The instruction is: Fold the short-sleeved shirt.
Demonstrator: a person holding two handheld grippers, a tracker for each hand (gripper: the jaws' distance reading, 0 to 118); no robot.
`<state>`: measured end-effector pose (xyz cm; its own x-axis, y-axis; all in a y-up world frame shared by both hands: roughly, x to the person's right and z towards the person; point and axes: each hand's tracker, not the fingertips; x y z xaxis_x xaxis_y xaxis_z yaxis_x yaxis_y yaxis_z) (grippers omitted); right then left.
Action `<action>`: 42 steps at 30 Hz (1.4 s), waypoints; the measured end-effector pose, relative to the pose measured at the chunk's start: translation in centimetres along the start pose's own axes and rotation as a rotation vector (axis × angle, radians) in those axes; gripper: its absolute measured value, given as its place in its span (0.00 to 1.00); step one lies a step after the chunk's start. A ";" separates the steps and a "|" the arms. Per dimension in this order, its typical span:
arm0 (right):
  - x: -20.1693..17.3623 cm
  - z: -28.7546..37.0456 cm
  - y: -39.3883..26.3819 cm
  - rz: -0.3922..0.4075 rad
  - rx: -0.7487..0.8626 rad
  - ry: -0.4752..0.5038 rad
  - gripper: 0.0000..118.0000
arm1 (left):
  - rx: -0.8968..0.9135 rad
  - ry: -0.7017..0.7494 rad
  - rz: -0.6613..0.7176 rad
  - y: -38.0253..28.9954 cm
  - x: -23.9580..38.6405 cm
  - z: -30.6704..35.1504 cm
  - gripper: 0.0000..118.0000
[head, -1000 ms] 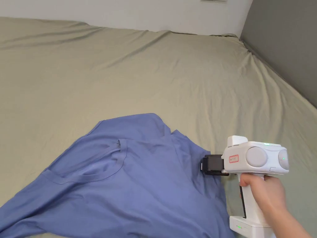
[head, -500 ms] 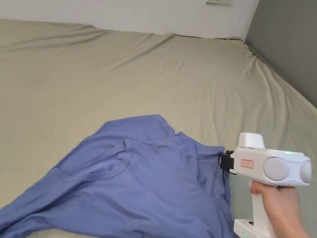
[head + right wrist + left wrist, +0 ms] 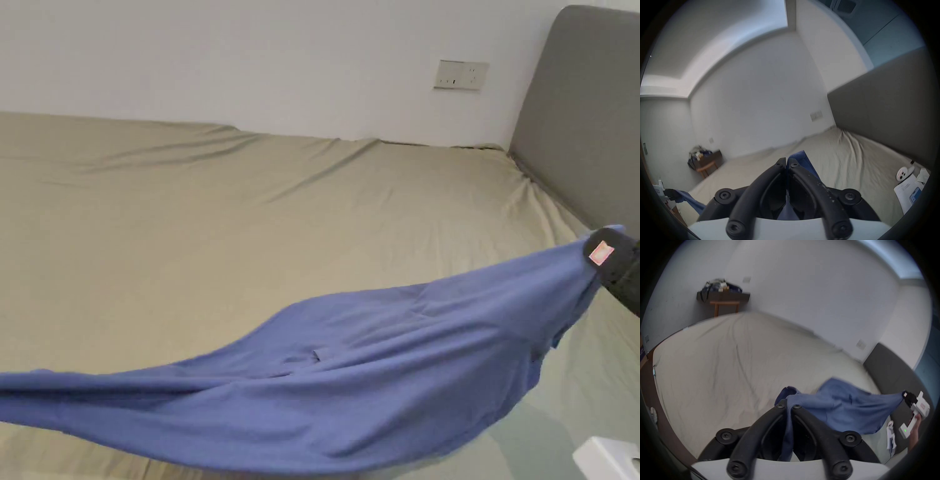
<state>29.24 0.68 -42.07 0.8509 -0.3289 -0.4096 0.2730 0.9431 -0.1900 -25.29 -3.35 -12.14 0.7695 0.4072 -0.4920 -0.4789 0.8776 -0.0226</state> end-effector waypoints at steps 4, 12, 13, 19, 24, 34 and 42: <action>-2.1 6.0 4.1 -0.046 0.193 0.054 0.04 | 0.272 -0.070 0.082 3.4 1.4 4.7 0.01; -6.1 14.1 10.8 -0.013 0.391 0.113 0.04 | 0.499 -0.177 0.139 9.8 2.1 10.8 0.01; -6.4 14.7 11.2 -0.004 0.405 0.114 0.04 | 0.510 -0.176 0.134 10.3 2.3 11.0 0.01; -8.2 14.1 13.5 0.014 0.410 0.118 0.04 | 0.522 -0.226 0.130 13.9 3.6 9.8 0.01; -8.7 9.2 17.7 0.010 0.392 0.133 0.04 | 0.480 -0.271 0.104 20.2 7.0 4.2 0.01; -10.3 -7.4 24.8 0.110 0.326 0.045 0.04 | 0.349 -0.357 0.064 29.8 14.1 -10.9 0.01; -6.1 -12.8 14.9 0.092 0.138 0.003 0.04 | 0.097 -0.253 0.097 19.9 9.8 -20.5 0.01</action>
<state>22.41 16.04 -53.81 0.8739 -0.2409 -0.4222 0.2533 0.9670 -0.0276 -35.91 12.91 -35.30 0.8088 0.5302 -0.2543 -0.5223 0.8464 0.1034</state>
